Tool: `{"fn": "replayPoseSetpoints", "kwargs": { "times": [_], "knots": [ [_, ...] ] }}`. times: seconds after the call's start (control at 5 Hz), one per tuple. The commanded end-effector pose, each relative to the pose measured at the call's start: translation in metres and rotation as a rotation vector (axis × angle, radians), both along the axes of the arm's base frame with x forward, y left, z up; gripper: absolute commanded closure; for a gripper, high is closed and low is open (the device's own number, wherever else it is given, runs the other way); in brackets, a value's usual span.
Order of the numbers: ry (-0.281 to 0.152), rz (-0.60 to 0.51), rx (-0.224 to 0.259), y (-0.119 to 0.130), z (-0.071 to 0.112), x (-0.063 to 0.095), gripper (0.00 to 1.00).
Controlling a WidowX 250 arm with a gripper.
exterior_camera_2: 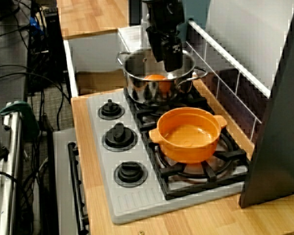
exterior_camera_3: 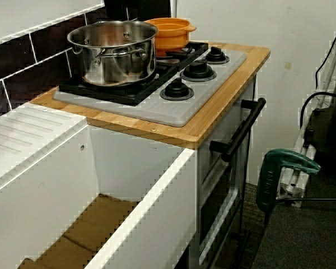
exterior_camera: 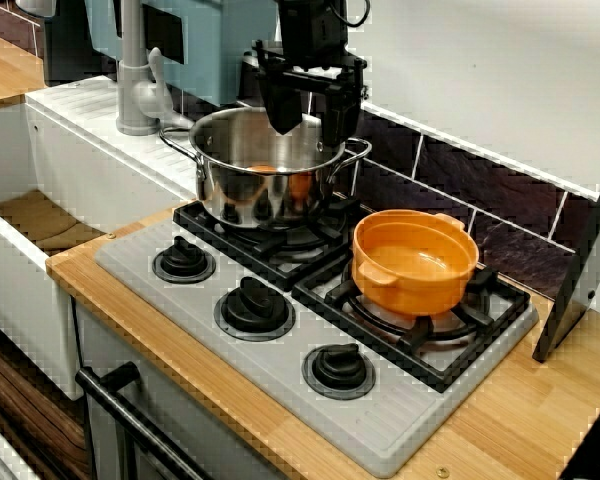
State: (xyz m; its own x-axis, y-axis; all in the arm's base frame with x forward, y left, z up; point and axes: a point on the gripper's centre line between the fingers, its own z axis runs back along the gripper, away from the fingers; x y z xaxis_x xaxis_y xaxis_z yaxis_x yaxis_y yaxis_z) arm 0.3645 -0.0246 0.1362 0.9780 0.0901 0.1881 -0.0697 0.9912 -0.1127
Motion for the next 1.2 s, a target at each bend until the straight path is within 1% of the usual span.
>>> {"fn": "replayPoseSetpoints", "kwargs": {
  "times": [0.0, 0.2, 0.4, 0.6, 1.0],
  "knots": [
    [-0.106, 0.046, 0.015, 0.028, 0.034, -0.009, 0.0],
    [-0.101, 0.052, 0.018, 0.034, 0.033, -0.008, 0.0],
    [-0.103, 0.052, 0.014, 0.035, 0.034, -0.009, 0.0],
    [-0.106, 0.052, 0.021, 0.037, 0.033, -0.01, 0.0],
    [-0.096, 0.058, 0.024, 0.045, 0.034, -0.01, 0.0]
  ]
}}
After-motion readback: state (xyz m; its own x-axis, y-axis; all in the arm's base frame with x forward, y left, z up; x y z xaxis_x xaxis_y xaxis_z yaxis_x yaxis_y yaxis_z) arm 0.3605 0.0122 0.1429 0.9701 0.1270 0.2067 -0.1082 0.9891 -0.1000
